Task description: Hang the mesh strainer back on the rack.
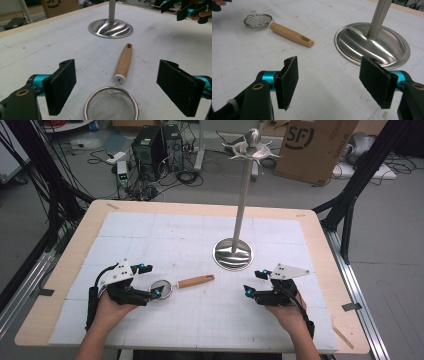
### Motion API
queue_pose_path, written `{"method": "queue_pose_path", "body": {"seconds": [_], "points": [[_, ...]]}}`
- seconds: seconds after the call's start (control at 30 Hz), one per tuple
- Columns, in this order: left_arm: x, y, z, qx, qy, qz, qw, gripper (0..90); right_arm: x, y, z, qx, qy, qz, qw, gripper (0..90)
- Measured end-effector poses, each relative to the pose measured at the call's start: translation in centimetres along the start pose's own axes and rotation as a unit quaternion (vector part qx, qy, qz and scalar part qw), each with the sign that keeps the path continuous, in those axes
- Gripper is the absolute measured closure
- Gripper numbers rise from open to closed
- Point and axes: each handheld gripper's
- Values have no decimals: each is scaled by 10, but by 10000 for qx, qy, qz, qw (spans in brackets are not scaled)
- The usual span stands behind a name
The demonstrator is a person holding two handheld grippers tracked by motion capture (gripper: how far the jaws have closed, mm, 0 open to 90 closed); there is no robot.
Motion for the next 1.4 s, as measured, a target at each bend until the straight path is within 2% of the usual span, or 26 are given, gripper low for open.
{"method": "queue_pose_path", "body": {"seconds": [0.17,0.43,0.63,0.7,0.87,0.93,1.07,1.13,1.27,1.4], "points": [[4,-5,-1,-122,-24,67,9999,167,-1,1,0,-44,17,11,10000,312],[3,-15,-9,-336,-16,161,9993,172,1,5,0,20,-19,37,10000,312],[5,-31,-19,-653,-91,210,9976,177,3,8,-1,90,-15,44,9999,312],[6,-37,-22,-821,-173,254,9962,177,2,9,-2,88,-45,32,9999,312],[8,-51,-25,-1068,-284,316,9934,180,2,11,-3,150,-16,43,9999,312],[8,-56,-25,-1214,-345,320,9915,184,2,11,-3,150,-18,31,9999,312],[8,-65,-20,-1536,-460,329,9865,233,2,11,-3,143,-36,31,9999,312],[8,-69,-18,-1606,-455,364,9853,254,2,11,-3,144,-35,30,9999,312],[7,-78,-15,-1837,-431,418,9812,309,2,10,-3,164,7,28,9999,312],[8,-87,-14,-2084,-511,385,9760,364,1,9,-3,121,4,19,9999,312]]}}
Point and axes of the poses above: each handheld gripper's, and its own axes: y roughly backward along the jaws, z roughly out of its underside, x roughly to its right, and after that the axes turned 8 degrees about x, right-handed
